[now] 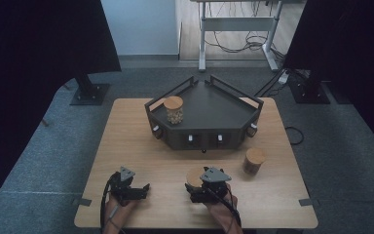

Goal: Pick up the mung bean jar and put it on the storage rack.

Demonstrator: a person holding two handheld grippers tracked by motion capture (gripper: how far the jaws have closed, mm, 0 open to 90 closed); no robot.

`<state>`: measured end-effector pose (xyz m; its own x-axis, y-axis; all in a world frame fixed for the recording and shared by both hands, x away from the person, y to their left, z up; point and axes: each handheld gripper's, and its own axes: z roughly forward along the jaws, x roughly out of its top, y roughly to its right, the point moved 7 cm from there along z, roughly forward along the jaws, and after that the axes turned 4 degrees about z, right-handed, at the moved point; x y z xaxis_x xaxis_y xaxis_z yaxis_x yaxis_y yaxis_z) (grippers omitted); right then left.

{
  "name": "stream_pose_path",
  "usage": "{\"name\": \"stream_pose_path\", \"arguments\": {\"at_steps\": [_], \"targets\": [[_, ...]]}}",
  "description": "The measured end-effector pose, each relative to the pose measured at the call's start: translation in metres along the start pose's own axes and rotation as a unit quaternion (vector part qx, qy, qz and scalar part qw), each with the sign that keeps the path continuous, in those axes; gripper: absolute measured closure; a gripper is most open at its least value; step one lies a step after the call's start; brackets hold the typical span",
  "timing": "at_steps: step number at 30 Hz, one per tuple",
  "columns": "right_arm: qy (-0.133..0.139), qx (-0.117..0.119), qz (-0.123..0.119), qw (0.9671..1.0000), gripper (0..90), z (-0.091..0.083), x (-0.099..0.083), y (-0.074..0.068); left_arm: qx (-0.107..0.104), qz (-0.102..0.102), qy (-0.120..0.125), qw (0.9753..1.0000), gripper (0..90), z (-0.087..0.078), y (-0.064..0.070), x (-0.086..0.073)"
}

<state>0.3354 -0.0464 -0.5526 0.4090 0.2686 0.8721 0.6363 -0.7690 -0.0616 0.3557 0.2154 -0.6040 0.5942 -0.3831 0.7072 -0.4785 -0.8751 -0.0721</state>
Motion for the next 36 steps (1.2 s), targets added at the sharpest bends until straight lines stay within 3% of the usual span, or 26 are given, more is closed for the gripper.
{"name": "stream_pose_path", "arguments": {"at_steps": [18, 36], "targets": [[-0.023, 0.003, 0.005, 0.9997, 24.1, 0.005, -0.010, 0.001, 0.000, 0.000, 0.000, 1.0000, 1.2, 0.000, 0.000, 0.000], [-0.017, -0.011, 0.009, 0.9998, 24.8, 0.003, -0.011, 0.000, -0.001, 0.001, 0.000, 1.0000, 1.2, 0.000, 0.000, 0.000]]}}
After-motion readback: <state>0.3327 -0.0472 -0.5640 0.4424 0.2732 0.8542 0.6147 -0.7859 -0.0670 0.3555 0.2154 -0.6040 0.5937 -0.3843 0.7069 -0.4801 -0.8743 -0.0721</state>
